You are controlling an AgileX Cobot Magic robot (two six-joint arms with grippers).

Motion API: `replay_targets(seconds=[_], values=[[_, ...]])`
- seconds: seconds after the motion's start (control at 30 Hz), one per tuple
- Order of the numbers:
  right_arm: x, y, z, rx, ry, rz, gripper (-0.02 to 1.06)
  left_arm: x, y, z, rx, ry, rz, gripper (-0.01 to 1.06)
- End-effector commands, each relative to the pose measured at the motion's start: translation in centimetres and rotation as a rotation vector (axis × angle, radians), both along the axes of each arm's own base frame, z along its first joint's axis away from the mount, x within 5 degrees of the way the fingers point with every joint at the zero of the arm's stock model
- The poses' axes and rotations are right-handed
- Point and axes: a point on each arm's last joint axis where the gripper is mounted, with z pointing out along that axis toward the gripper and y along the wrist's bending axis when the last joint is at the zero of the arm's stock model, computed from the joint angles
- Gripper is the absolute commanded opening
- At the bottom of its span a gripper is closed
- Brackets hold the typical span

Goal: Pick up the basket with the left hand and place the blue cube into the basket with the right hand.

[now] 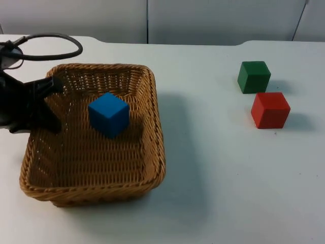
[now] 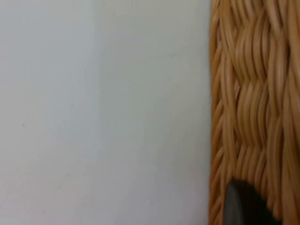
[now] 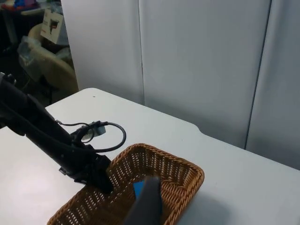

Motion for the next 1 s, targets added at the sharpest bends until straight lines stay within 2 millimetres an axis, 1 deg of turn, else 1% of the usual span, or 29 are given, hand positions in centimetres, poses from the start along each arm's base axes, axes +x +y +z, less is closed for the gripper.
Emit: replay_targets(seconds=[0.0, 0.33, 0.43, 0.8, 0.9, 0.97], values=[[-0.01, 0.07, -0.15, -0.016, -0.014, 0.005, 0.82, 0.16, -0.27, 0.04, -0.011, -0.01, -0.018, 0.0], [-0.01, 0.08, -0.17, -0.021, -0.015, 0.006, 0.82, 0.13, -0.22, -0.08, 0.002, -0.013, -0.034, 0.0], [-0.01, 0.08, -0.17, -0.021, -0.015, 0.006, 0.82, 0.12, -0.22, -0.08, 0.02, -0.036, -0.073, 0.0], [-0.01, 0.08, -0.17, -0.021, -0.015, 0.006, 0.82, 0.13, -0.21, -0.09, 0.023, -0.039, -0.075, 0.0], [-0.01, 0.08, -0.17, -0.021, -0.015, 0.006, 0.82, 0.12, -0.2, -0.1, 0.025, -0.04, -0.078, 0.06], [-0.01, 0.08, -0.17, -0.021, -0.015, 0.006, 0.82, 0.12, -0.2, -0.1, 0.026, -0.04, -0.079, 0.24]])
